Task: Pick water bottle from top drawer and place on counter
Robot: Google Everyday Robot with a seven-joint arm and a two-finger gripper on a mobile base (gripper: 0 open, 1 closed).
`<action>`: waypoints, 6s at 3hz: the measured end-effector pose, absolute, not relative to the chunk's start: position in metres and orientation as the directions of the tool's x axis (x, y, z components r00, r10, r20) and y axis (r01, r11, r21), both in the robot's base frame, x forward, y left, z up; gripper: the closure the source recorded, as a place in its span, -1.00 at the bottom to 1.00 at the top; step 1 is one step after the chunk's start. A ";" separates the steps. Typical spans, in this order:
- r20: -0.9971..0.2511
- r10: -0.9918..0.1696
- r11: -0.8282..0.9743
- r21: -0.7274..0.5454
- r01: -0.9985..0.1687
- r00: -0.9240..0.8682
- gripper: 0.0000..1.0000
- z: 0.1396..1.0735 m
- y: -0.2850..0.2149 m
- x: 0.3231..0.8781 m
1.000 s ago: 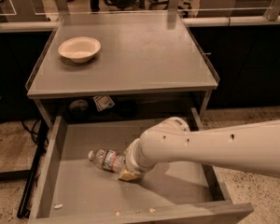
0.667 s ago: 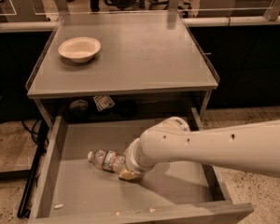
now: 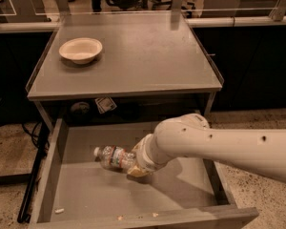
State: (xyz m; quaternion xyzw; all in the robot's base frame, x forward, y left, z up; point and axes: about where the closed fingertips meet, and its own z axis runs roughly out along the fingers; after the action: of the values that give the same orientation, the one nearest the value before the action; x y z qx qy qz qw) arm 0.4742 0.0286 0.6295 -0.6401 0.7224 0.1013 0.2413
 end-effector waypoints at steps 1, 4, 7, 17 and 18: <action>-0.520 -0.853 0.174 -0.226 -0.958 -0.032 1.00 0.682 -0.005 0.475; -0.560 -0.828 0.212 -0.351 -0.912 0.023 1.00 0.785 -0.071 0.487; -0.542 -0.834 0.182 -0.453 -0.872 0.108 1.00 0.826 -0.071 0.509; -0.497 -0.837 -0.038 -0.364 -0.931 0.229 -0.32 0.831 -0.070 0.688; -0.497 -0.837 -0.039 -0.364 -0.931 0.229 -0.79 0.831 -0.070 0.688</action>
Offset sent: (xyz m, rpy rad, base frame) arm -0.0036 -0.1010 0.1298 0.0928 -0.1863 -0.0359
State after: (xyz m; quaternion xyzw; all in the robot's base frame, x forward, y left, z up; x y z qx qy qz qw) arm 0.6878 -0.0696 0.8309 -0.7168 0.6165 0.0740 0.3173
